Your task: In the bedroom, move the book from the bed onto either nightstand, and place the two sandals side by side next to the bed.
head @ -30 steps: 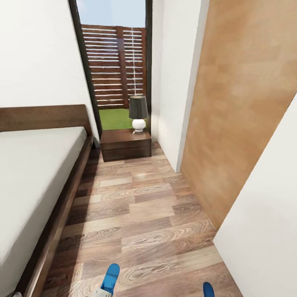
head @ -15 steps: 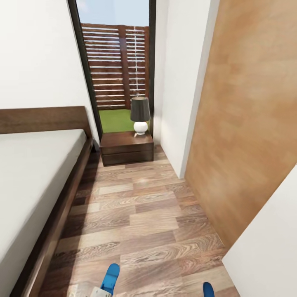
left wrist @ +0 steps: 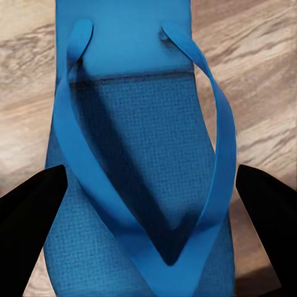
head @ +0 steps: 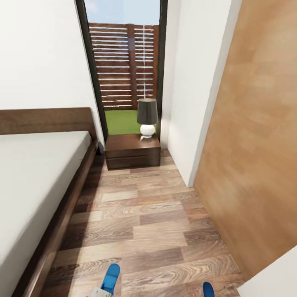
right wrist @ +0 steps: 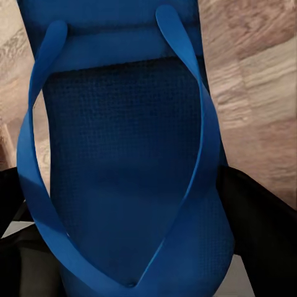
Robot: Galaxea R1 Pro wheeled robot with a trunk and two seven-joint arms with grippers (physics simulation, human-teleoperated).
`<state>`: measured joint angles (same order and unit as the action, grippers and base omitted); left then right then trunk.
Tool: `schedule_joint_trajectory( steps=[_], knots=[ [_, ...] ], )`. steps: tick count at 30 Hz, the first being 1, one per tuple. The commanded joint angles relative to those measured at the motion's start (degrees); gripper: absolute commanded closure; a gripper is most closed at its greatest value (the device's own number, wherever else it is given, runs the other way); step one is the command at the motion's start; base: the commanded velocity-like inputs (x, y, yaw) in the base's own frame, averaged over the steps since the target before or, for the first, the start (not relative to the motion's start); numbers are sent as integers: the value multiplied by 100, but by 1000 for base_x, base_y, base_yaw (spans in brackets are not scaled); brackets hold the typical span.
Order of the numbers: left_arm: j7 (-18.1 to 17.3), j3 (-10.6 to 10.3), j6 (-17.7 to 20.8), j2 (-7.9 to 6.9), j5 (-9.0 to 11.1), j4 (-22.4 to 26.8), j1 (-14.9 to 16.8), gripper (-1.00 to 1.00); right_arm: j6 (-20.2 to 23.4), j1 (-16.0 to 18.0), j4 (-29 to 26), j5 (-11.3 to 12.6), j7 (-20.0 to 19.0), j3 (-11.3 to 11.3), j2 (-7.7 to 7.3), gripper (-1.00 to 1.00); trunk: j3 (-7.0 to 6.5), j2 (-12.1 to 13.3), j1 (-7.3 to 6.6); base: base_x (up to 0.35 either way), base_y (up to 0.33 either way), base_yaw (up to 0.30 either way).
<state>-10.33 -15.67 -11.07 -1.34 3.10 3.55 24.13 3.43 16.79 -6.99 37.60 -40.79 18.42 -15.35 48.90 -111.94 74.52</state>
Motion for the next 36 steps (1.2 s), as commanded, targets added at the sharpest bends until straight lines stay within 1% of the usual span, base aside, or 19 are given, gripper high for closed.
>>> schedule_joint_trajectory(
  steps=[1, 28, 36],
  knots=[
    [-13, -32, -19, 0, 32, -4, 4, 100, 37, 4, -5, 64, -16, 29, -3, 100, 5, -2, 3, 331, 0, 25],
    [-13, -28, -19, -4, 32, -3, 4, 100, 35, 5, -3, 64, -17, 29, -3, 100, 5, -2, 3, 331, 0, 3],
    [-13, -31, -19, 1, 32, -4, 4, 100, 38, 7, -5, 71, -17, 28, -5, 100, 5, -2, 3, 330, 0, 130]
  ],
)
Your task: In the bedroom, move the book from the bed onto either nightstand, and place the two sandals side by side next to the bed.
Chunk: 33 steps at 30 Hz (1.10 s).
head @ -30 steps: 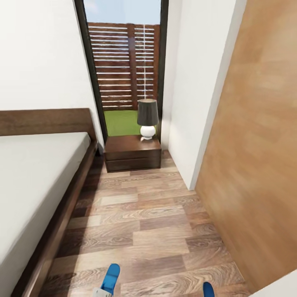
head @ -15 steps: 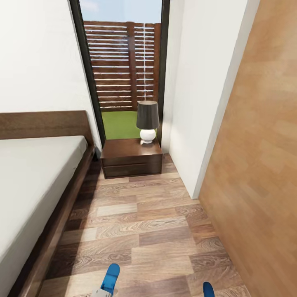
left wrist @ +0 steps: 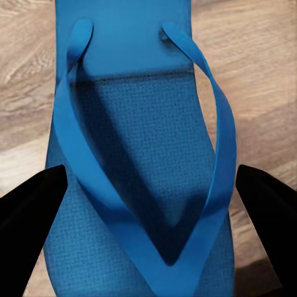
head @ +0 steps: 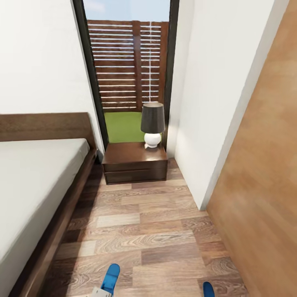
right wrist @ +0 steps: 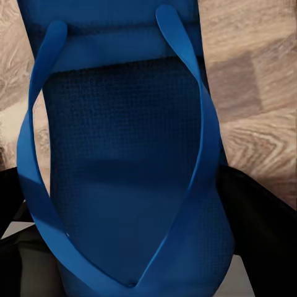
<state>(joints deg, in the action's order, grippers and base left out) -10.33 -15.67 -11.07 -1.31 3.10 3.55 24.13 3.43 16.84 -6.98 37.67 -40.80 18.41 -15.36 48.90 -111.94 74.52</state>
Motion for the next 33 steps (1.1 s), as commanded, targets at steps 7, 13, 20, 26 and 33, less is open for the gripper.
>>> schedule_joint_trajectory(
  steps=[7, 13, 20, 26, 33],
  knots=[
    [-13, -30, -18, -1, 33, -4, 4, 100, 36, -1, -5, 56, -16, 31, -4, 100, 5, -2, 3, 330, 0, 10],
    [-13, -30, -18, 0, 33, -4, 4, 100, 36, -1, -5, 56, -16, 31, -2, 100, 5, -2, 3, 330, 0, 0],
    [-13, -33, -18, 0, 33, -4, 4, 100, 35, 2, -5, 56, -16, 31, -2, 100, 5, -2, 3, 330, 0, 0],
    [-13, -33, -18, 0, 33, -4, 1, 100, 35, 1, -5, 56, -16, 31, -2, 100, 5, -2, 3, 330, 0, 0],
    [-11, -27, -18, 47, 37, -4, 4, 100, 35, -1, -5, 56, -16, 31, -2, 100, 5, -2, 3, 329, -62, 0]
  ],
)
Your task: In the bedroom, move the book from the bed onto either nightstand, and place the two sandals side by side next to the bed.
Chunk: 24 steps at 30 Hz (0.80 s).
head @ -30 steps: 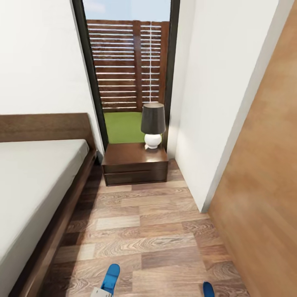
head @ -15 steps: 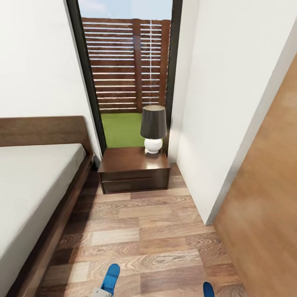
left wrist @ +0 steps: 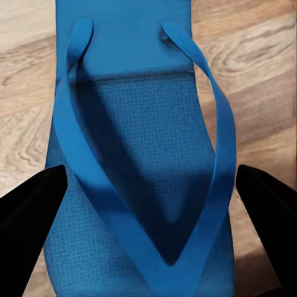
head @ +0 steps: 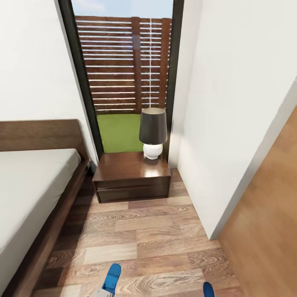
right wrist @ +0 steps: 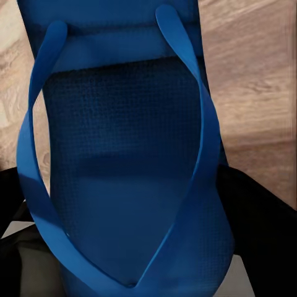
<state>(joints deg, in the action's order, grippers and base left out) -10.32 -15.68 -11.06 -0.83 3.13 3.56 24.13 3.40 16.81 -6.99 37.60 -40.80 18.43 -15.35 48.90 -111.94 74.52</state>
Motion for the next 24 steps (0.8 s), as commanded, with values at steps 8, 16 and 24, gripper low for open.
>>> schedule_joint_trajectory(
  steps=[8, 16, 24],
  knots=[
    [-5, -23, -19, 29, 37, -4, 2, 100, 38, 3, -4, 63, -15, 30, -3, 100, 5, -2, 3, 302, -129, 0],
    [-5, -23, -21, 30, 38, -4, -1, 100, 38, 3, -4, 63, -15, 30, -3, 100, 5, -2, 3, 255, -79, 0],
    [-5, -23, -19, 30, 38, -4, -1, 100, 38, 3, -4, 63, -15, 30, -4, 100, 5, -2, 3, 300, -45, 0]
  ],
)
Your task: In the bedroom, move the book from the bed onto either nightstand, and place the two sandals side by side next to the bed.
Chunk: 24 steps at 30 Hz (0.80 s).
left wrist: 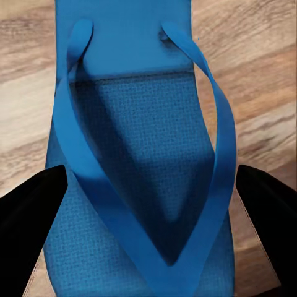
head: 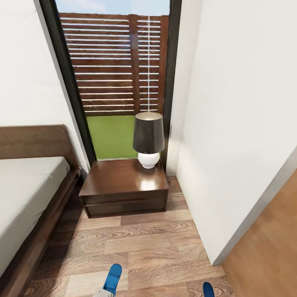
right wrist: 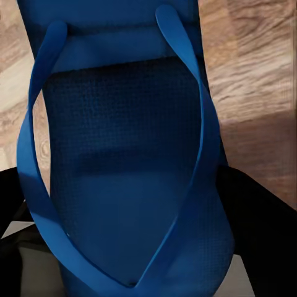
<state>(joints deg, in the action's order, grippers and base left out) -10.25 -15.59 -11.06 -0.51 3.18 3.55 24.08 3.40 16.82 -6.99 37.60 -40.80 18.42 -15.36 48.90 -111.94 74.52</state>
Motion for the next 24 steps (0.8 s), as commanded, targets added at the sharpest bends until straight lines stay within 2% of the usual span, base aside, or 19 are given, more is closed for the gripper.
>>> schedule_joint_trajectory(
  steps=[1, 16, 24],
  knots=[
    [-12, -32, -19, -2, 33, -4, 2, 100, 37, 2, -4, 63, -15, 30, -3, 100, 5, -2, 2, 302, -95, 0],
    [-12, -32, -20, -2, 32, -4, 2, 100, 37, 3, -4, 63, -15, 30, -2, 100, 5, -2, 2, 247, -158, 3],
    [-12, -32, -27, -2, 31, -4, 0, 100, 37, 3, -4, 63, -11, 30, -2, 100, 5, -2, 2, 46, -12, 201]
  ],
)
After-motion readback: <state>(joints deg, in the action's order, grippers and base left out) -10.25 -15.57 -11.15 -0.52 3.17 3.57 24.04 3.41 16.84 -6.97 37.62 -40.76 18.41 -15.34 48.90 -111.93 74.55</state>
